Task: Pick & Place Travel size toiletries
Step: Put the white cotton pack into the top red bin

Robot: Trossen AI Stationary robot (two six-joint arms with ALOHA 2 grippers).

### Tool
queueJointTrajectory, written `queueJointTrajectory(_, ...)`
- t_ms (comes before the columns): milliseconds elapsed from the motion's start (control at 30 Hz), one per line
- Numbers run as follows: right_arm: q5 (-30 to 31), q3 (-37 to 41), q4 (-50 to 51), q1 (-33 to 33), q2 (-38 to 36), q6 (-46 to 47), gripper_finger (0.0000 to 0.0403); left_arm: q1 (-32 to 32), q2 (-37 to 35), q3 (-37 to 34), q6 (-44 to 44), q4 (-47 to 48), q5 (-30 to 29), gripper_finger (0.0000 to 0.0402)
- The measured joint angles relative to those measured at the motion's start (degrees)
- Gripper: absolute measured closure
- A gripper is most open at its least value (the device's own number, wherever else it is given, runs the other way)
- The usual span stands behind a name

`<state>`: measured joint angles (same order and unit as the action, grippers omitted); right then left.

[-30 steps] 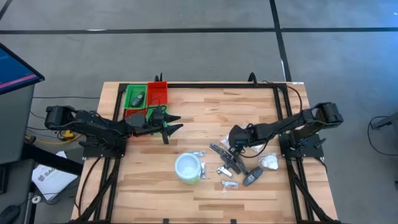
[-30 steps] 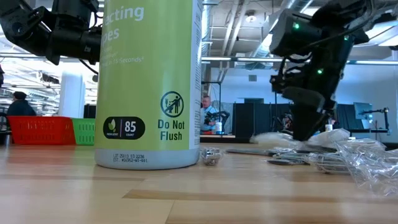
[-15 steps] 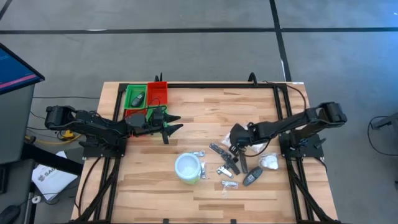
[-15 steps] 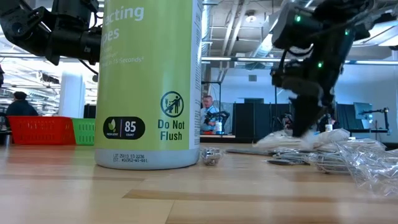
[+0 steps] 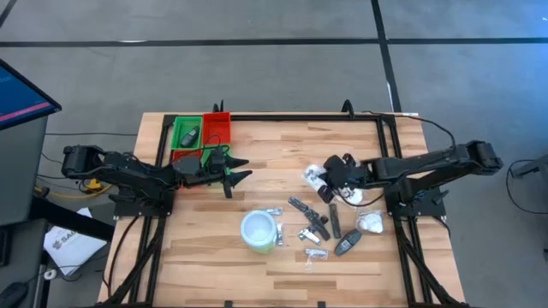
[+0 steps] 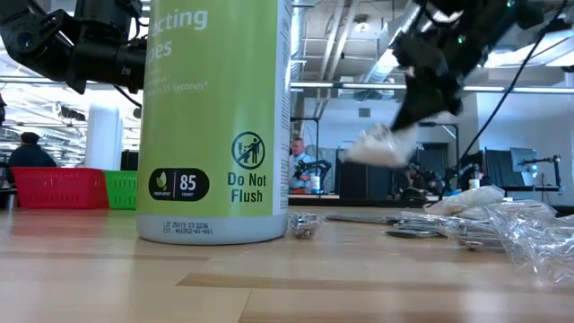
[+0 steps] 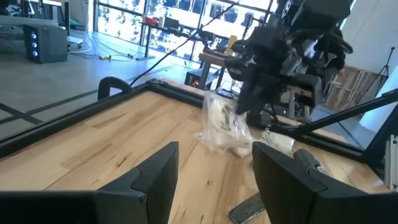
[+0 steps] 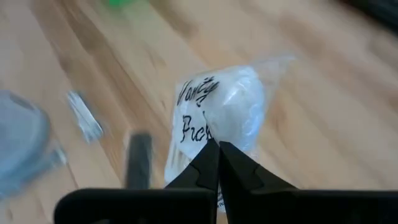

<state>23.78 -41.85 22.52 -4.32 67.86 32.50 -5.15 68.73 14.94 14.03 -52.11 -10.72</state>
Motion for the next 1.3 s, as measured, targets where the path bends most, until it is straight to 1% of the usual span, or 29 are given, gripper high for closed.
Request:
queueJointTrajectory(100, 2.11, 0.0, -5.57, 0.0, -1.62, -4.05, 0.0402, 0.0, 0.0, 0.0, 0.33, -1.5, 0.0, 0.0207)
queueJointTrajectory(233, 4.75, -0.02, -16.22, 0.0, -1.94, -10.87, 0.0403, 0.0, 0.0, 0.0, 1.31, -4.77, -0.02, 0.0207)
queueJointTrajectory(333, 4.82, -0.05, -24.7, 0.57, -1.86, -16.3, 0.0403, -0.02, 0.0, 0.0, 1.46, -7.26, -0.04, 0.0207)
queueJointTrajectory(533, 4.84, -0.15, -40.56, 2.85, 1.52, -23.77, 0.0403, -0.85, 0.0, 0.0, 2.85, -10.88, -0.09, 0.0207)
queueJointTrajectory(667, 4.74, -0.16, -48.35, 4.03, 5.68, -26.7, 0.0403, -1.32, 0.0, 0.18, 2.98, -13.0, -1.24, 0.0207)
queueJointTrajectory(800, 4.64, -4.1, -49.47, 4.55, 10.35, -28.4, 0.0403, -1.69, 0.0, 1.37, 3.34, -13.28, -2.01, 0.0207)
queueJointTrajectory(967, 4.58, -12.44, -48.86, 4.37, 18.08, -33.13, 0.0403, -2.44, 0.0, 2.33, 3.07, -13.48, -2.47, 0.0207)
queueJointTrajectory(1167, 4.42, -22.33, -42.25, 4.28, 24.57, -36.84, 0.0403, -3.04, 0.0, 2.34, 2.99, -13.34, -2.58, 0.0207)
queueJointTrajectory(1233, 4.17, -24.41, -41.1, 4.28, 26.13, -37.19, 0.0403, -3.04, 0.0, 2.34, 2.99, -13.4, -2.58, 0.0207)
queueJointTrajectory(1300, 2.37, -25.64, -40.39, 4.28, 27.05, -37.21, 0.0403, -3.04, 0.0, 2.32, 2.97, -13.41, -2.58, 0.0207)
